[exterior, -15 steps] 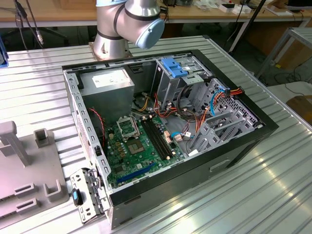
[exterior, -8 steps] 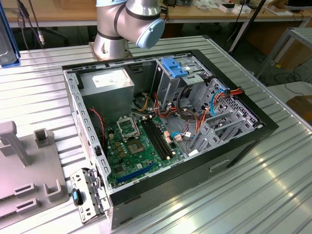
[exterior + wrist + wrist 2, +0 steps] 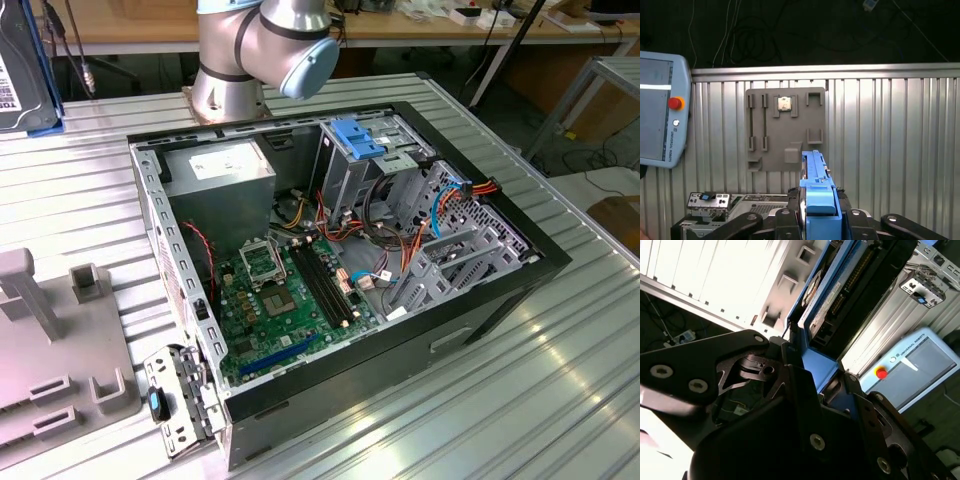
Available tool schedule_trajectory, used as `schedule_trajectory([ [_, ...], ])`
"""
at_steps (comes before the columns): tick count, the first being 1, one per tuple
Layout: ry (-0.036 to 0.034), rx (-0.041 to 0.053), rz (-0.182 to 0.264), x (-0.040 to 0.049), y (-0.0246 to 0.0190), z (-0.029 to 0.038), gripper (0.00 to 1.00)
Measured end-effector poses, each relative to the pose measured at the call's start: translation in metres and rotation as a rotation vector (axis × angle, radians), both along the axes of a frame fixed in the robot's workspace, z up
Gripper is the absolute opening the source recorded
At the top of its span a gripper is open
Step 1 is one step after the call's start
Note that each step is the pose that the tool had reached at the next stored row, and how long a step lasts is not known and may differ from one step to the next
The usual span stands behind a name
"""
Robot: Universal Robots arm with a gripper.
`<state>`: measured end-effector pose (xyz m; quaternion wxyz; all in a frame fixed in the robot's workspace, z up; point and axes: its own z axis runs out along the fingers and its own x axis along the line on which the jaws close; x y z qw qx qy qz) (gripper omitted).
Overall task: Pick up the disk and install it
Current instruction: 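Pick up the disk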
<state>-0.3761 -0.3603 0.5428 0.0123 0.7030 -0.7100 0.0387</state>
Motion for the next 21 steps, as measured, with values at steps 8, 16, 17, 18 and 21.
schedule_trajectory([
  [8,0.0001,-0.0001,0.000,0.0125,0.0000,0.0000,0.37],
  [16,0.0000,-0.0001,0.000,0.0241,0.0000,-0.0001,0.37],
  [17,0.0001,-0.0001,0.000,0.0262,0.0000,-0.0001,0.37],
  [18,0.0001,-0.0001,0.000,0.0285,0.0000,-0.0001,0.37],
  [21,0.0000,0.0000,0.000,0.0352,0.0000,-0.0001,0.37],
])
